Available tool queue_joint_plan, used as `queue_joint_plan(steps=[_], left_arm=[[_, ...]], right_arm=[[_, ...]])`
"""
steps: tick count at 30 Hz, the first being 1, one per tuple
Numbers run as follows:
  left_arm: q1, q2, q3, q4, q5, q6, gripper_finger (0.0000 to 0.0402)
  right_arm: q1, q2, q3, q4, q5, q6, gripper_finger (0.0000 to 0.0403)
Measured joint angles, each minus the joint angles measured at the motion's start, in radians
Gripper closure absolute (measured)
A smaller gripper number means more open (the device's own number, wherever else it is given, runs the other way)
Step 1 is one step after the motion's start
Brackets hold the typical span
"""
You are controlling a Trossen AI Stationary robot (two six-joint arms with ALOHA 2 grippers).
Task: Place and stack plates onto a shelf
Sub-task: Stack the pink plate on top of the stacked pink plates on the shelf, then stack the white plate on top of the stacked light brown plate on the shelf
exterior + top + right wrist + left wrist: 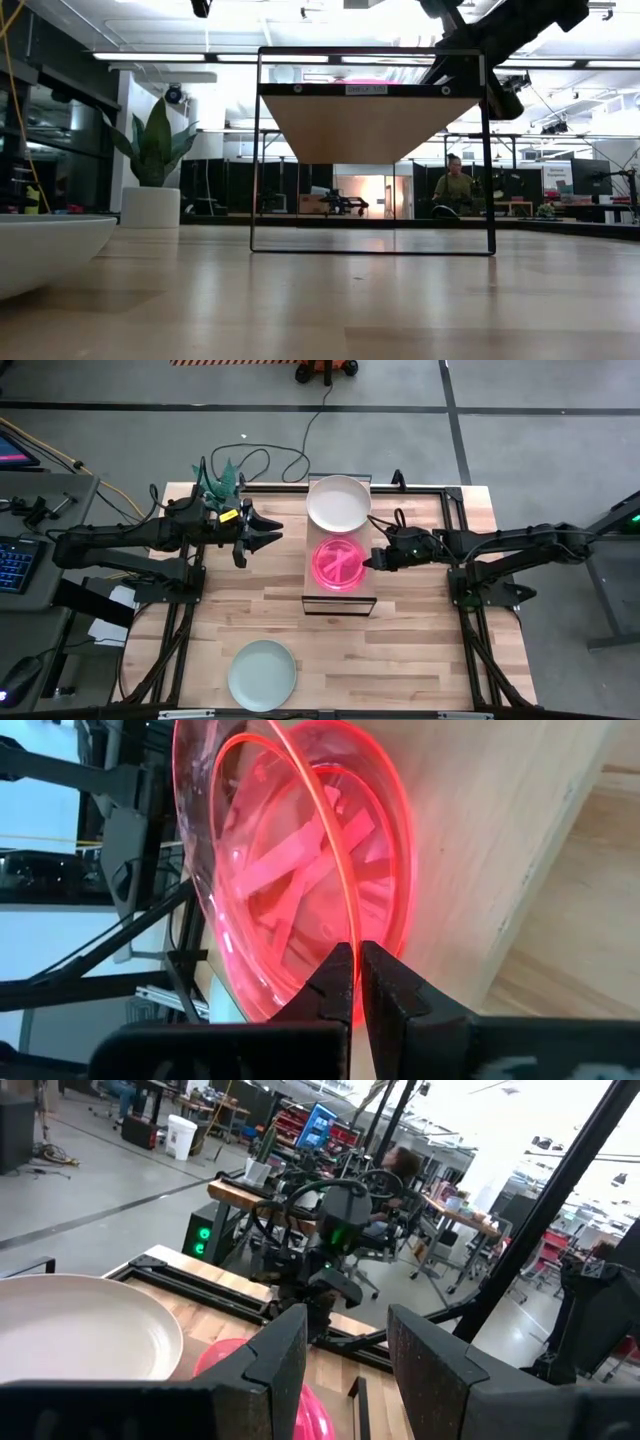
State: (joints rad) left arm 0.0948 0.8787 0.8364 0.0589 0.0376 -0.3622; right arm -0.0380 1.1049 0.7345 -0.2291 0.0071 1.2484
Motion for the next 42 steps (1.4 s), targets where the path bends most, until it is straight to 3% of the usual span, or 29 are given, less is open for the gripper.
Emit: queue_joint_plan(steps=[6, 16, 21, 30, 42], left_arm=[[0.000, 0.000, 0.000, 0.000, 0.000, 0.000, 0.0273], [0.000, 0.000, 0.000, 0.000, 0.000, -0.001, 0.0273], [0.000, 0.000, 0.000, 0.000, 0.000, -0.001, 0.0273], [0.000, 0.000, 0.000, 0.000, -0.002, -0.001, 0.0273], [0.000, 0.000, 0.000, 0.000, -0.020, -0.001, 0.0273]], right_arm=[[0.000, 0.000, 0.000, 0.001, 0.000, -0.016, 0.0386], [-0.010, -0.031, 0.000, 0.000, 0.000, -0.075, 0.0273], [-0.043, -0.104, 0.000, -0.006, 0.000, -0.126, 0.0240], [-0.060, -0.151, -0.001, 0.015, 0.000, -0.175, 0.0231], [-0.060, -0.151, -0.001, 0.455, 0.010, -0.500, 0.0231]])
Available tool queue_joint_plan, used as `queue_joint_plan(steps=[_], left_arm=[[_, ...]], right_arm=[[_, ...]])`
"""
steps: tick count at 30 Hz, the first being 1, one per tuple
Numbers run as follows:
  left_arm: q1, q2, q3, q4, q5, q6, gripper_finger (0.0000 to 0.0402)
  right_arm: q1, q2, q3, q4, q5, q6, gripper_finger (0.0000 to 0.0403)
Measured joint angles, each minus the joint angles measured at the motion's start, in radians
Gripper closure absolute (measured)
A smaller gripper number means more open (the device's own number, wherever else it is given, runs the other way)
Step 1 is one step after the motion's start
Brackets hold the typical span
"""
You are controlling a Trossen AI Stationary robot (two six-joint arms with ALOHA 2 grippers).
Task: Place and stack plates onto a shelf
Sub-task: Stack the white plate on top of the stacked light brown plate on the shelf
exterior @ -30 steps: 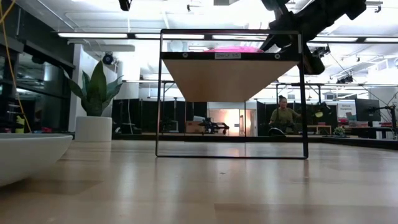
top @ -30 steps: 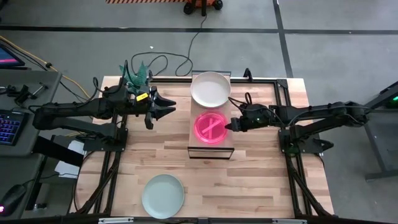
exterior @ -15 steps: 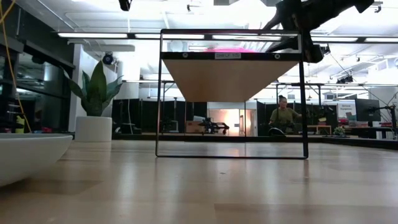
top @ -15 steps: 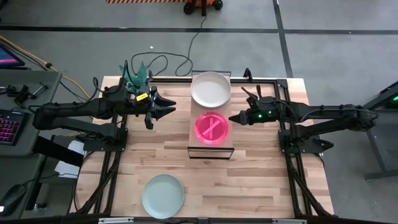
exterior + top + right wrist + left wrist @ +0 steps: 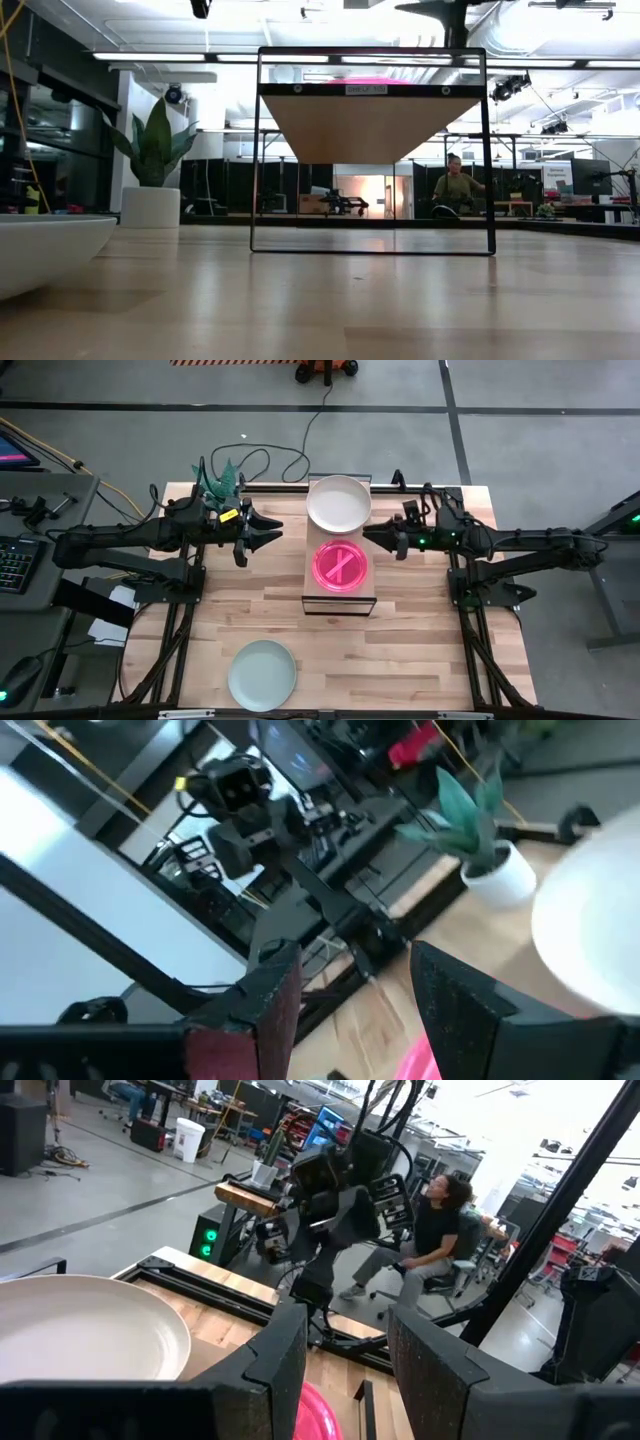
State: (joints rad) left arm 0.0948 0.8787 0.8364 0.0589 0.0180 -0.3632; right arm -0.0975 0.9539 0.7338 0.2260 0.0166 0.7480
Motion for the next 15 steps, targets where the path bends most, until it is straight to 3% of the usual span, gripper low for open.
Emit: queue_joint_plan(steps=[15], left_arm=[[0.000, 0.000, 0.000, -0.001, 0.000, -0.002, 0.0273]], right_arm=[[0.000, 0.000, 0.000, 0.018, -0.001, -0.057, 0.0232]])
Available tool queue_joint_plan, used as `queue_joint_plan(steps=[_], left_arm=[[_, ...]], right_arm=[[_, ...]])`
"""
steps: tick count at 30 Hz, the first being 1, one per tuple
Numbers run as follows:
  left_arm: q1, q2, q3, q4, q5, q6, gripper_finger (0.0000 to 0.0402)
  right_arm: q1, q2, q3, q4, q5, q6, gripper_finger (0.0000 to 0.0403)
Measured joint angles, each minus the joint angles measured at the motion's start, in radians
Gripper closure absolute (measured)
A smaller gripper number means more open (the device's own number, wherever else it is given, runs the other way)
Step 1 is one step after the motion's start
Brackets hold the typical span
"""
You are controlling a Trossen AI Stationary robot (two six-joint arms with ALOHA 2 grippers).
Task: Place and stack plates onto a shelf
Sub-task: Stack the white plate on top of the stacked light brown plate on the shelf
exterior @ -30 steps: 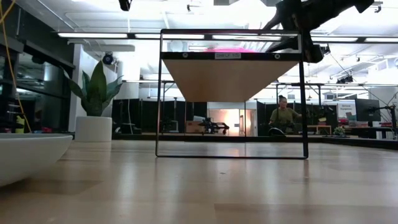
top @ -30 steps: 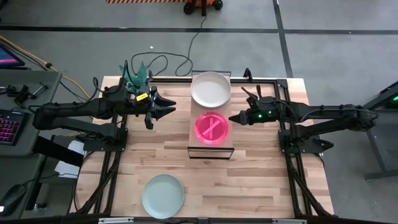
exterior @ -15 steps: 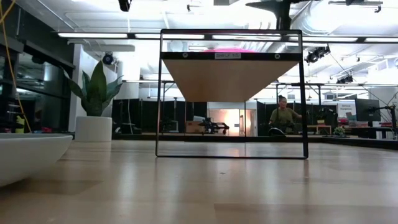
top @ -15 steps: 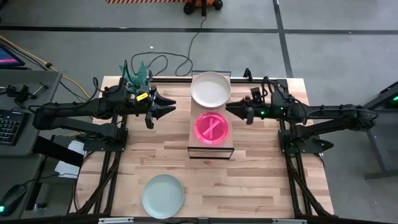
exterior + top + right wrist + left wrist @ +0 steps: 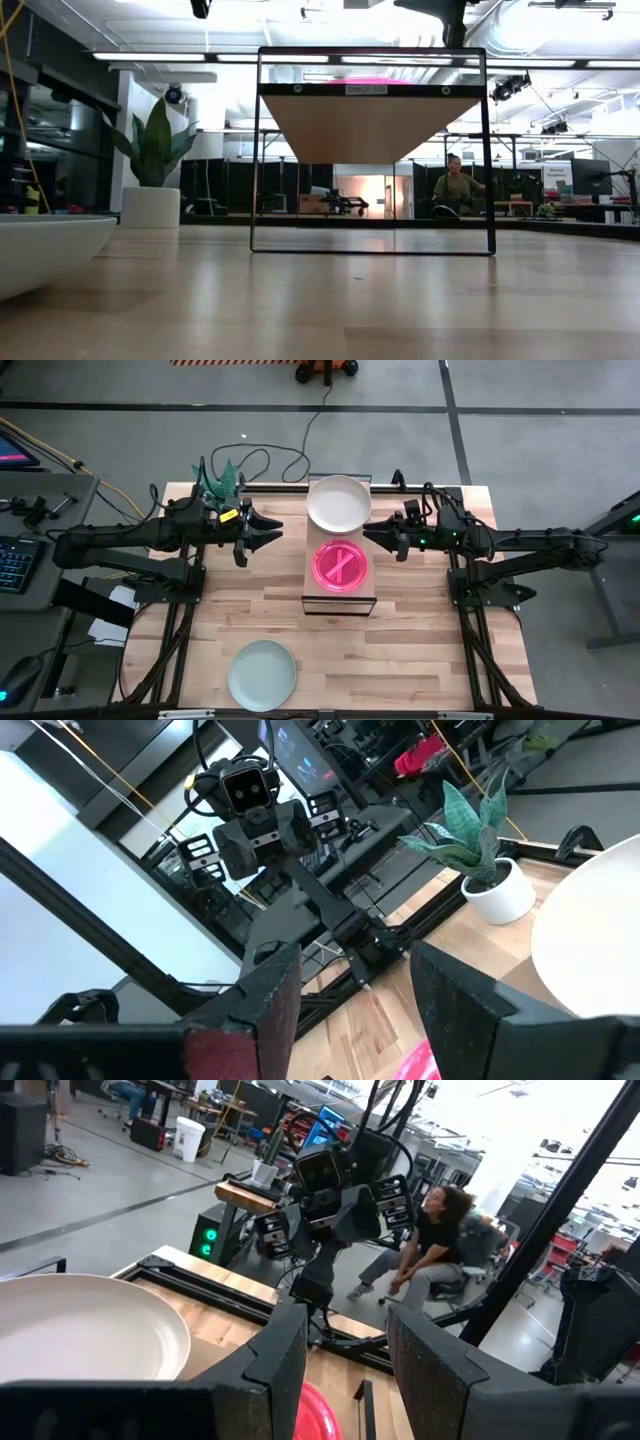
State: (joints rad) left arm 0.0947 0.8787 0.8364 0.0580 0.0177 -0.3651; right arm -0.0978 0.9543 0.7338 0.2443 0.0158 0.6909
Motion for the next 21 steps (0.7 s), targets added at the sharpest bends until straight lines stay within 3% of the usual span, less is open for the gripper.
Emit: queue_joint_plan(steps=[6, 21], left_arm=[[0.000, 0.000, 0.000, -0.007, 0.000, -0.088, 0.0273], [0.000, 0.000, 0.000, -0.016, 0.001, -0.063, 0.0273]], right_arm=[[0.000, 0.000, 0.000, 0.000, 0.000, 0.007, 0.0232], [0.000, 0.000, 0.000, 0.000, -0.001, 0.007, 0.0232]])
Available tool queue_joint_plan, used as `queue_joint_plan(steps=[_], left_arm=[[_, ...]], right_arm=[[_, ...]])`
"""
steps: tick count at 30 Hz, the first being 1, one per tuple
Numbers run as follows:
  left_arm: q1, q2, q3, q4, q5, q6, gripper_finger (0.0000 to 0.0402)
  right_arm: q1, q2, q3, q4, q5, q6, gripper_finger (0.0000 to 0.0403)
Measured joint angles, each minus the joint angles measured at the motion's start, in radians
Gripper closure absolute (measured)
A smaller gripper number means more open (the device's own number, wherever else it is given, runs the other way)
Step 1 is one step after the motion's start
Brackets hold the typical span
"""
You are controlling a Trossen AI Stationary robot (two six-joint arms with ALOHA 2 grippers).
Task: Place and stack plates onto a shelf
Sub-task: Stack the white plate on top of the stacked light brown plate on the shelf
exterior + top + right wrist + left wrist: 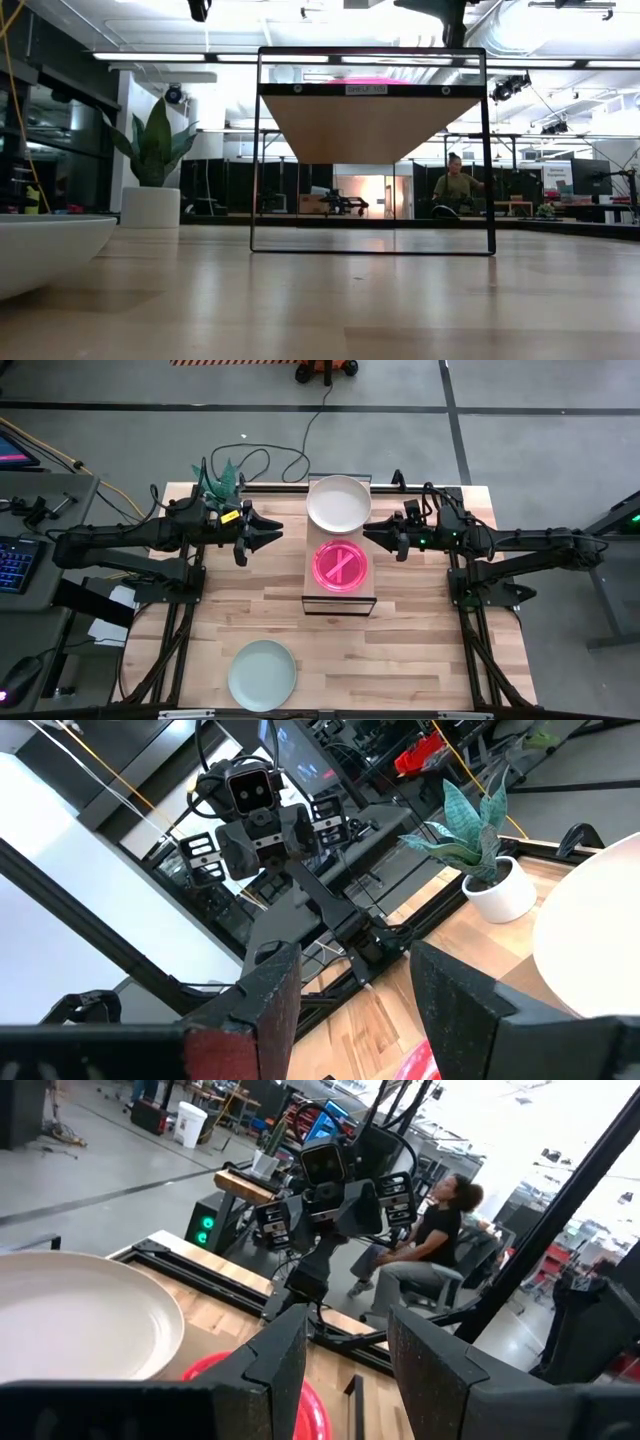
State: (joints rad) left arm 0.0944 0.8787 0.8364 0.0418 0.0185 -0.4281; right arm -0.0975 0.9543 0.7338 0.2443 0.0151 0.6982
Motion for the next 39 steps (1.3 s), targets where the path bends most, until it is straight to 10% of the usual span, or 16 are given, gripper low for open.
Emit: queue_joint_plan(steps=[17, 39], left_arm=[[-0.009, 0.000, 0.000, -0.076, 0.074, 0.055, 0.0273], [-0.280, 0.000, 0.000, -0.342, 0.049, 0.036, 0.0273]], right_arm=[[0.000, 0.000, 0.000, -0.039, 0.000, 0.000, 0.0232], [0.000, 0.000, 0.000, -0.047, -0.001, 0.000, 0.0232]])
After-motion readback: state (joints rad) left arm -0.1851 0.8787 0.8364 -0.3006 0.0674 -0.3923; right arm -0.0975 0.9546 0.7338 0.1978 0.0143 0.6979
